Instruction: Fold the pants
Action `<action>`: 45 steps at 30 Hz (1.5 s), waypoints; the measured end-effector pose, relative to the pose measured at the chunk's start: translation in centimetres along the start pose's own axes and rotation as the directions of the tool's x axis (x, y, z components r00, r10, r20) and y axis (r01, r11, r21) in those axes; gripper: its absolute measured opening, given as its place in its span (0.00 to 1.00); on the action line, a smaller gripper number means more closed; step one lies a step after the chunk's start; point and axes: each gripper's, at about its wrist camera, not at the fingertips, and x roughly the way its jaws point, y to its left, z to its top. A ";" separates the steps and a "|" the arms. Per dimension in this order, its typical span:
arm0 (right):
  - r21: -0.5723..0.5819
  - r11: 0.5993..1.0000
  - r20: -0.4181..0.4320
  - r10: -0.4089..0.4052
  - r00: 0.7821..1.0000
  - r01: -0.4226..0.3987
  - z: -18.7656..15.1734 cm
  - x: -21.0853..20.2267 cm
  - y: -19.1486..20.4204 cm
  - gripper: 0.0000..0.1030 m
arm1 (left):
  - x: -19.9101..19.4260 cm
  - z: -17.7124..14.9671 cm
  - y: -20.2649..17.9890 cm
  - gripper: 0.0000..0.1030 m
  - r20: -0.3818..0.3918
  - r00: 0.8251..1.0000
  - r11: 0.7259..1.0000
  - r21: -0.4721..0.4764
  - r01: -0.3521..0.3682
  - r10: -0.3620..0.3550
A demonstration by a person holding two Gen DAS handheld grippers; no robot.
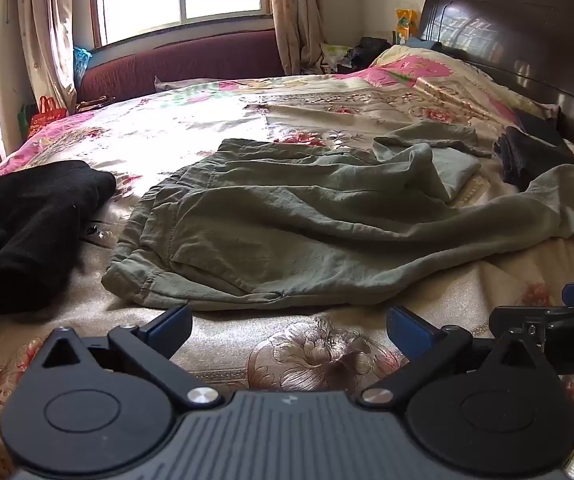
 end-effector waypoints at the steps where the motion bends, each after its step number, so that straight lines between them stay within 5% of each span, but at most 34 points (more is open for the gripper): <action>1: 0.004 1.000 -0.005 0.003 1.000 -0.003 0.0 0.0 0.0 0.92 | 0.0 0.0 0.0 1.00 -0.001 1.000 1.000 -0.001 0.002 -0.002; 45: -0.013 1.000 -0.035 -0.006 0.999 0.006 -0.3 0.8 0.4 0.89 | 0.0 -0.3 0.0 1.00 0.008 1.000 1.000 0.012 0.016 -0.016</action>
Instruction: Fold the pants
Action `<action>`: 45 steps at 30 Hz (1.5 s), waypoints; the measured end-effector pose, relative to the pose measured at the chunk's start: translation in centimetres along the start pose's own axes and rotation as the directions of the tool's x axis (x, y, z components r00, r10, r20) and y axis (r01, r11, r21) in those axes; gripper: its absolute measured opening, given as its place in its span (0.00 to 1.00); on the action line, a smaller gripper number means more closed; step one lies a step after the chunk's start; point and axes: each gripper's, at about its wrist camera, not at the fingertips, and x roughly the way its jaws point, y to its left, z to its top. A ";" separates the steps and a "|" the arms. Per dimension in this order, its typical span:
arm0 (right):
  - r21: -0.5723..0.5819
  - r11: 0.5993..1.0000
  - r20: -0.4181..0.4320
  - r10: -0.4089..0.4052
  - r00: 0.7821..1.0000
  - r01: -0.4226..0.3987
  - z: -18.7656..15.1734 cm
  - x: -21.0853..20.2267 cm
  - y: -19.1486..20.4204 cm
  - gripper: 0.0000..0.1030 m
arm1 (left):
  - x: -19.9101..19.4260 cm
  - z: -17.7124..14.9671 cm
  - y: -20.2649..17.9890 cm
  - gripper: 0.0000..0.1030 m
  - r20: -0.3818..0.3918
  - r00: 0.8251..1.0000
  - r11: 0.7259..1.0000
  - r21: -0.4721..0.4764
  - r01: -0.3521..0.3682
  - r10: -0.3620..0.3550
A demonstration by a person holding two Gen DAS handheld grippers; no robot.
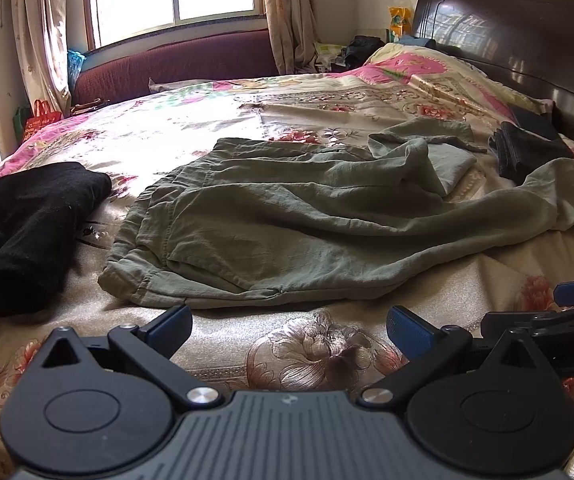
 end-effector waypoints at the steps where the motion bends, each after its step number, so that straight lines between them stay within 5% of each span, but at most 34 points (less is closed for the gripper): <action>1: 0.002 1.000 -0.001 -0.004 1.000 0.004 0.0 0.0 0.0 0.89 | 0.0 0.0 0.0 1.00 0.001 1.000 1.000 0.000 0.001 -0.001; 34: -0.008 1.000 -0.015 0.003 1.000 -0.003 -0.1 0.3 0.1 0.89 | 0.2 -0.1 0.2 1.00 -0.006 1.000 1.000 -0.002 -0.001 0.001; 45: -0.098 0.995 0.021 0.035 0.999 -0.033 0.6 0.5 1.9 0.85 | 0.0 0.3 1.3 1.00 0.022 0.999 0.999 0.001 -0.036 0.036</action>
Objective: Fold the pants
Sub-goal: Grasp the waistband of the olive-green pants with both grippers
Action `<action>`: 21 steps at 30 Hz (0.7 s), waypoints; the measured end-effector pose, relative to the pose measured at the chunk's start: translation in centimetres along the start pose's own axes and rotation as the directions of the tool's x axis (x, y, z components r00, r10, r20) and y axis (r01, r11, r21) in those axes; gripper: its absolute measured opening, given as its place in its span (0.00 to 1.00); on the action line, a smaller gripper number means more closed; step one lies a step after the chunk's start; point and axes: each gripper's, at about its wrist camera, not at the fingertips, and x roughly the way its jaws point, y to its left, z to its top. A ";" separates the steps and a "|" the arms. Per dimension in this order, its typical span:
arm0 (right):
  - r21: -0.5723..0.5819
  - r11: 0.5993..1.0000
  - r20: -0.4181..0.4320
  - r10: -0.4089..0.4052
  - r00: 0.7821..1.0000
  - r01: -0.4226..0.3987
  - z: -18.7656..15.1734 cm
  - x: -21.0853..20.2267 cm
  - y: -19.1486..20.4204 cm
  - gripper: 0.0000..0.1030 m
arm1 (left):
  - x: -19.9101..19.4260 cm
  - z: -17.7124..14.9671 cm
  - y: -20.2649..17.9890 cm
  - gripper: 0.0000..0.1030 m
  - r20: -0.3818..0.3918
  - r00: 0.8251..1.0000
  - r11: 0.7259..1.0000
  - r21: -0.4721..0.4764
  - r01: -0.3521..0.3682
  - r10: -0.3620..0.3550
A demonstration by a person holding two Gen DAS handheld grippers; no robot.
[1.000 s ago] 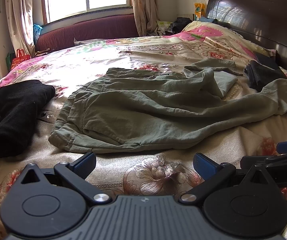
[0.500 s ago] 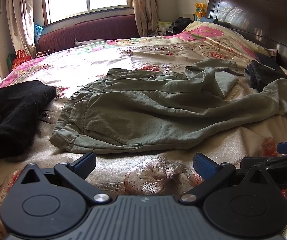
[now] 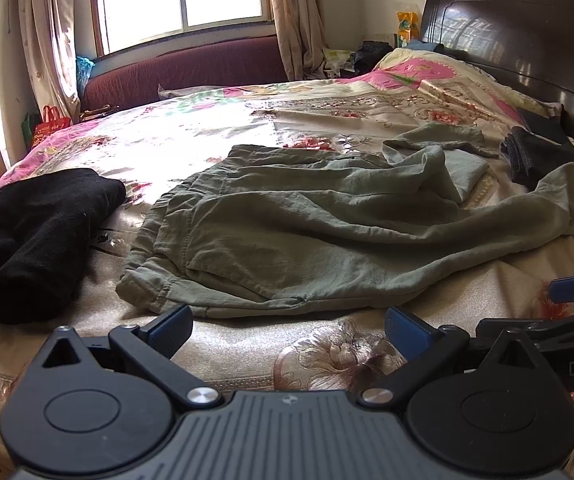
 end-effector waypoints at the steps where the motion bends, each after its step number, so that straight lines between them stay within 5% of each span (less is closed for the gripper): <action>1: -0.008 1.000 0.004 0.003 1.000 -0.003 0.2 0.1 0.2 0.85 | 0.1 0.1 0.4 1.00 0.004 1.000 1.000 0.000 -0.014 0.014; 12: -0.210 0.975 0.039 0.086 0.996 -0.076 2.9 2.4 3.2 0.85 | 4.4 2.4 7.2 1.00 -0.018 0.994 0.994 -0.010 -0.111 0.110; 18: -0.381 0.916 0.021 0.143 0.990 -0.124 3.9 4.4 6.2 0.84 | 7.3 2.5 8.3 1.00 -0.081 0.995 0.994 0.089 -0.057 0.064; 20: -0.432 0.892 0.018 0.154 0.988 -0.131 4.2 4.9 7.0 0.84 | 7.8 2.2 8.5 0.81 -0.114 0.992 0.993 0.109 -0.032 0.045; 21: -0.452 0.882 0.016 0.156 0.988 -0.132 4.4 5.2 7.3 0.84 | 8.0 2.0 8.7 0.80 -0.123 0.992 0.993 0.113 -0.018 0.032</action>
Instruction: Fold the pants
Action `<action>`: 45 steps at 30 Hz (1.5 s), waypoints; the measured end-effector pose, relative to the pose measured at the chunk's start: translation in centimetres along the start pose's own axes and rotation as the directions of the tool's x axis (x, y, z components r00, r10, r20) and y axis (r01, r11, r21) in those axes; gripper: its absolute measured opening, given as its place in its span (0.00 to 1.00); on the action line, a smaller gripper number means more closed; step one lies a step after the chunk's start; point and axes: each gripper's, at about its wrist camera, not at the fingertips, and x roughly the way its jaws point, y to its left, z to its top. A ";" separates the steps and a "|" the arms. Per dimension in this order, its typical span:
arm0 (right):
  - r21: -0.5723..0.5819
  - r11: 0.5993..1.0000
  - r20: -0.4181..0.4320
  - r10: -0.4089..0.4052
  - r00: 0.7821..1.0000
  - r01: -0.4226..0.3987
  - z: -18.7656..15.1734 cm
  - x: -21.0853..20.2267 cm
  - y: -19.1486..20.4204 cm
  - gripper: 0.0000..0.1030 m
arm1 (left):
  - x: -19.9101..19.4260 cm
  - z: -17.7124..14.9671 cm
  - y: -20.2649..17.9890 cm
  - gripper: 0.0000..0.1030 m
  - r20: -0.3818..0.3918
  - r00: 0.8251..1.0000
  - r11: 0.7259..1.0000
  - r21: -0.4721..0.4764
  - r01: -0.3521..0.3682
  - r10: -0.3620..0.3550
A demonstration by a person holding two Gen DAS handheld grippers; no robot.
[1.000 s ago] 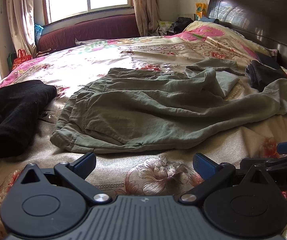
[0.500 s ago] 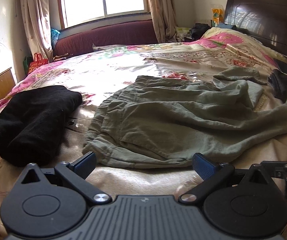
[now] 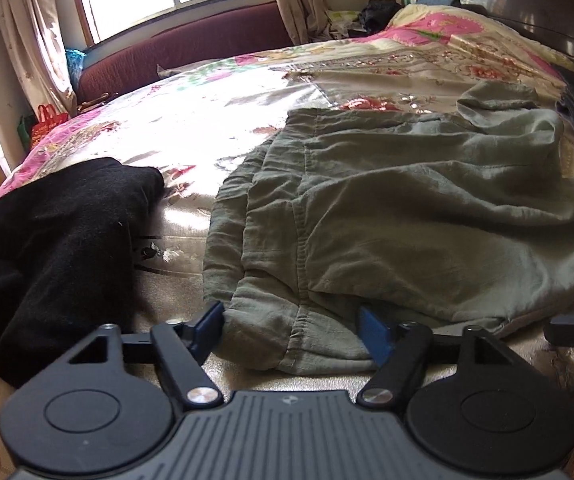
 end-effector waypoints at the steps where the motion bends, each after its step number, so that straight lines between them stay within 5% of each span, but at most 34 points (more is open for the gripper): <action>1: -0.020 1.000 -0.003 0.002 1.000 -0.002 0.2 0.4 0.1 0.83 | 0.0 -0.1 0.2 0.76 0.001 1.000 1.000 0.002 0.011 -0.011; 4: -0.062 0.998 -0.033 0.019 0.999 -0.021 0.8 1.7 0.2 0.75 | 0.0 0.2 0.9 0.56 -0.024 1.000 1.000 0.019 0.008 -0.008; 9: -0.071 0.996 -0.067 0.053 0.996 -0.058 1.0 2.7 0.1 0.69 | -0.3 0.1 1.5 0.51 -0.037 0.998 0.997 0.059 0.045 -0.043; 12: -0.101 0.993 -0.070 0.057 0.996 -0.064 1.2 2.7 0.4 0.69 | -0.1 0.1 1.3 0.52 -0.036 0.998 0.996 0.069 0.049 -0.046; 15: -0.137 0.987 -0.062 0.074 0.995 -0.082 1.2 2.3 0.7 0.69 | -0.1 -0.1 2.1 0.62 -0.032 0.998 0.997 0.042 0.061 -0.059; 17: -0.151 0.984 -0.059 0.089 0.994 -0.097 1.2 2.3 0.8 0.69 | 0.3 -0.2 2.6 0.78 -0.031 0.998 0.999 0.014 0.049 -0.049; 19: -0.158 0.983 -0.064 0.086 0.994 -0.095 1.4 2.7 1.0 0.69 | 0.8 -0.1 2.8 0.78 -0.038 0.998 0.998 0.002 0.056 -0.056; 23: -0.155 0.983 -0.080 0.084 0.993 -0.095 1.7 3.6 1.2 0.68 | 0.3 0.0 1.9 0.47 -0.051 0.997 0.996 0.057 0.065 -0.062; 27: -0.080 0.981 -0.120 0.168 0.978 -0.178 2.3 3.8 0.9 0.31 | -0.5 -0.3 2.4 0.36 -0.056 0.997 0.997 0.061 0.051 -0.048; 31: -0.116 0.974 -0.115 0.179 0.977 -0.192 2.2 3.4 2.4 0.11 | -1.8 -0.8 3.8 0.35 -0.063 0.997 0.998 0.040 0.054 -0.052; 40: -0.125 0.939 -0.084 0.311 0.947 -0.320 3.8 3.1 7.1 0.07 | -4.6 -4.0 7.6 0.34 -0.119 0.992 0.999 -0.011 -0.041 0.039; 45: -0.092 0.943 -0.085 0.313 0.946 -0.321 4.2 2.8 6.7 0.15 | -5.6 -4.1 7.7 0.39 -0.113 0.992 0.998 0.019 -0.058 0.059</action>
